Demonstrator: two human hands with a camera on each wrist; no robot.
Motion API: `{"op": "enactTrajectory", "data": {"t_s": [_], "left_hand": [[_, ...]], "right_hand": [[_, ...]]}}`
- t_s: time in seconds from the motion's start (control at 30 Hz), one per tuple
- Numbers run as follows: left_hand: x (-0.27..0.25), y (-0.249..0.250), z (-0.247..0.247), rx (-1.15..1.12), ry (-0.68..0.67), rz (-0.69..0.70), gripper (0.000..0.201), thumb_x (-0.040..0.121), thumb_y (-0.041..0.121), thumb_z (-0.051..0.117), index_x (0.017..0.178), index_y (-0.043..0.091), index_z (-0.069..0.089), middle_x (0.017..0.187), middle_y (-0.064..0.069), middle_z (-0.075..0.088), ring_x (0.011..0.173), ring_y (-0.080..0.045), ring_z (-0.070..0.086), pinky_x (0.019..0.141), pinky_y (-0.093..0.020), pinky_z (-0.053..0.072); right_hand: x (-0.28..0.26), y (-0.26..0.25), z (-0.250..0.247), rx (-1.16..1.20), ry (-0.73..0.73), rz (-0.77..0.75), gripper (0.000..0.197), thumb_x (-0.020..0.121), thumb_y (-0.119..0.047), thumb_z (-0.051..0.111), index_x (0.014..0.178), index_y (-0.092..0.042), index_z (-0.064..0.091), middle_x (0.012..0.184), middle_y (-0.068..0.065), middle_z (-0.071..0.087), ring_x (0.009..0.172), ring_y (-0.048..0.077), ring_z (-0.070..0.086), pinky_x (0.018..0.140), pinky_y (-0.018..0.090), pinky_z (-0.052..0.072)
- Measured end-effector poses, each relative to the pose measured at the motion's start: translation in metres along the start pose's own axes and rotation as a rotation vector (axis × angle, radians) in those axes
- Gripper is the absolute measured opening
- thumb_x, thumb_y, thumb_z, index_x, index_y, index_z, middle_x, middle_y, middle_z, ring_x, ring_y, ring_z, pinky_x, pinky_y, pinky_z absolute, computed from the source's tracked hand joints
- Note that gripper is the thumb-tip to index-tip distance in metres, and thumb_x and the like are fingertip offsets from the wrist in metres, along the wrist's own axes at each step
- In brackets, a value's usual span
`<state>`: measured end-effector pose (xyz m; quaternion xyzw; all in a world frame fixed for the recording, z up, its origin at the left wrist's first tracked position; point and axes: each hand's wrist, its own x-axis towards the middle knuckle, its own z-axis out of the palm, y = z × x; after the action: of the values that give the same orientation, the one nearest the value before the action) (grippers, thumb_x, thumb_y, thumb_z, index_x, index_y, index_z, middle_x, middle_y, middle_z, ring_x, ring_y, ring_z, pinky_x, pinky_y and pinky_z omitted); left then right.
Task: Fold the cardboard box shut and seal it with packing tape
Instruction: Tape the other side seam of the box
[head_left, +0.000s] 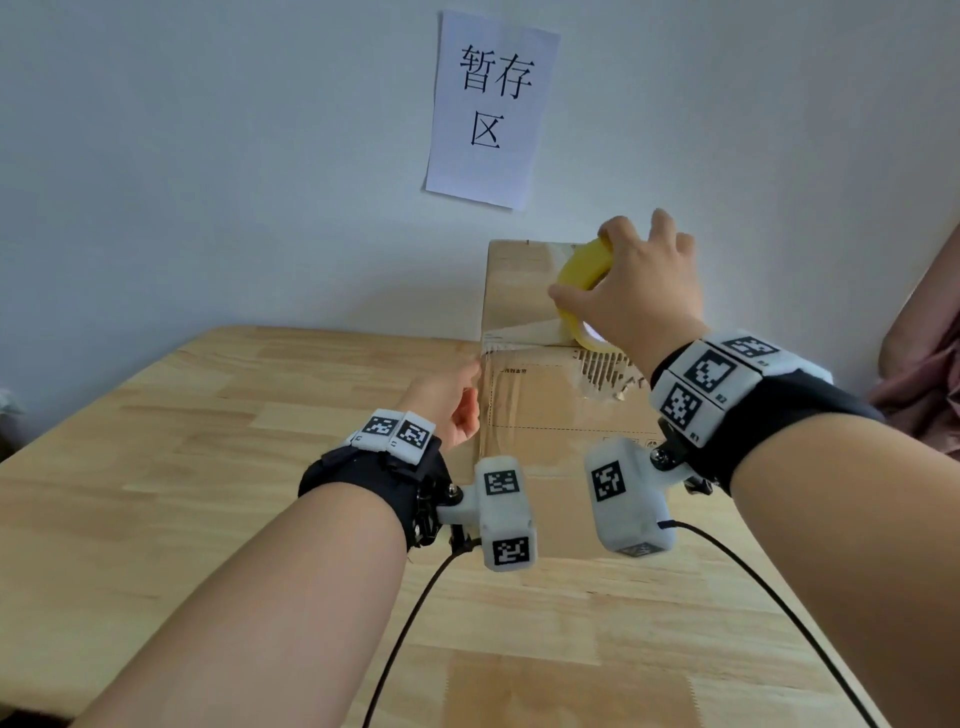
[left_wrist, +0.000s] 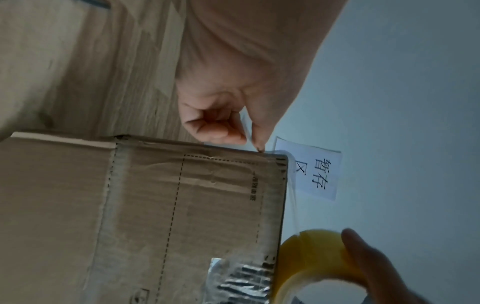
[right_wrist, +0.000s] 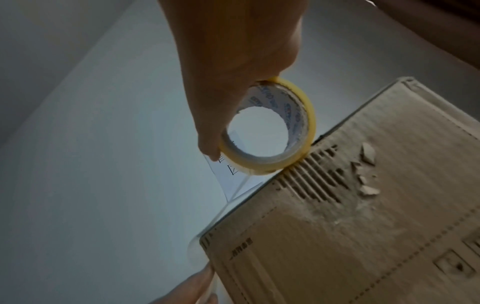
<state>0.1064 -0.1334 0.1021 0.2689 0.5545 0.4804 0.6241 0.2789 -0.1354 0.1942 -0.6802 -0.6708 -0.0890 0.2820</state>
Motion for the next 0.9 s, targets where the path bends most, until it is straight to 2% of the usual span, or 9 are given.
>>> {"op": "enactTrajectory", "data": {"t_s": [0.07,0.17,0.23,0.4,0.47,0.57,0.67,0.8,0.9], "left_hand": [[0.002,-0.003,-0.001,-0.062,-0.009,-0.031,0.023,0.086,0.025,0.068,0.081,0.009,0.053,0.062,0.001,0.049,0.048,-0.008,0.042,0.041,-0.018,0.039],[0.004,-0.005,-0.002,-0.067,-0.027,-0.053,0.024,0.089,0.026,0.064,0.079,0.009,0.051,0.063,0.001,0.049,0.047,-0.008,0.042,0.038,-0.018,0.038],[0.004,-0.006,-0.001,-0.043,-0.033,-0.059,0.025,0.09,0.028,0.061,0.078,0.009,0.051,0.062,0.002,0.048,0.047,-0.007,0.04,0.036,-0.018,0.037],[0.005,-0.003,-0.003,0.03,-0.027,-0.073,0.025,0.092,0.029,0.058,0.08,0.009,0.05,0.062,0.001,0.048,0.043,-0.008,0.04,0.034,-0.016,0.036],[0.001,-0.004,-0.007,0.202,-0.009,-0.069,0.031,0.091,0.037,0.058,0.083,0.008,0.05,0.065,-0.001,0.049,0.044,-0.009,0.043,0.037,-0.017,0.039],[0.001,-0.011,-0.016,0.622,0.063,0.146,0.039,0.09,0.045,0.055,0.09,0.006,0.052,0.075,-0.004,0.052,0.06,-0.013,0.052,0.062,-0.022,0.051],[0.002,-0.004,-0.016,0.584,0.126,0.557,0.027,0.091,0.025,0.059,0.111,0.008,0.059,0.103,-0.005,0.064,0.089,-0.017,0.062,0.087,-0.031,0.053],[-0.006,0.009,0.003,0.441,0.09,0.733,0.016,0.092,0.01,0.057,0.104,0.004,0.066,0.097,-0.01,0.068,0.088,-0.02,0.067,0.085,-0.029,0.055],[-0.003,-0.009,0.005,0.452,0.133,0.75,0.025,0.093,0.009,0.054,0.073,0.019,0.065,0.081,-0.01,0.063,0.079,-0.023,0.061,0.085,-0.035,0.051]], "right_hand": [[-0.005,0.003,0.005,0.09,0.004,0.049,0.069,0.075,-0.059,0.064,0.131,-0.025,0.042,0.132,0.011,0.039,0.116,0.037,0.041,0.091,0.043,0.041],[-0.007,0.002,0.009,0.131,0.024,0.059,0.068,0.077,-0.056,0.064,0.133,-0.027,0.039,0.128,0.01,0.04,0.112,0.035,0.042,0.075,0.037,0.037],[-0.007,0.002,0.01,0.129,0.035,0.062,0.067,0.077,-0.054,0.064,0.132,-0.028,0.039,0.127,0.01,0.039,0.111,0.035,0.042,0.073,0.037,0.036],[-0.003,0.003,0.012,0.131,0.017,0.075,0.067,0.075,-0.054,0.064,0.131,-0.028,0.039,0.127,0.009,0.038,0.113,0.035,0.041,0.075,0.041,0.042],[-0.003,0.003,0.012,0.129,0.02,0.079,0.067,0.075,-0.054,0.065,0.131,-0.028,0.039,0.127,0.009,0.038,0.113,0.035,0.041,0.077,0.042,0.043],[-0.003,0.003,0.012,0.124,0.022,0.076,0.067,0.075,-0.055,0.065,0.131,-0.028,0.039,0.128,0.009,0.038,0.113,0.035,0.041,0.077,0.042,0.044],[-0.002,0.004,0.013,0.117,0.018,0.073,0.068,0.075,-0.058,0.064,0.13,-0.028,0.038,0.127,0.009,0.038,0.113,0.035,0.041,0.078,0.043,0.046],[-0.003,0.005,0.015,0.11,0.03,0.066,0.07,0.075,-0.061,0.064,0.13,-0.028,0.038,0.127,0.008,0.038,0.114,0.034,0.041,0.074,0.041,0.044],[-0.004,0.005,0.016,0.105,0.036,0.06,0.07,0.075,-0.062,0.063,0.131,-0.027,0.037,0.126,0.009,0.038,0.113,0.034,0.041,0.076,0.043,0.047]]}}
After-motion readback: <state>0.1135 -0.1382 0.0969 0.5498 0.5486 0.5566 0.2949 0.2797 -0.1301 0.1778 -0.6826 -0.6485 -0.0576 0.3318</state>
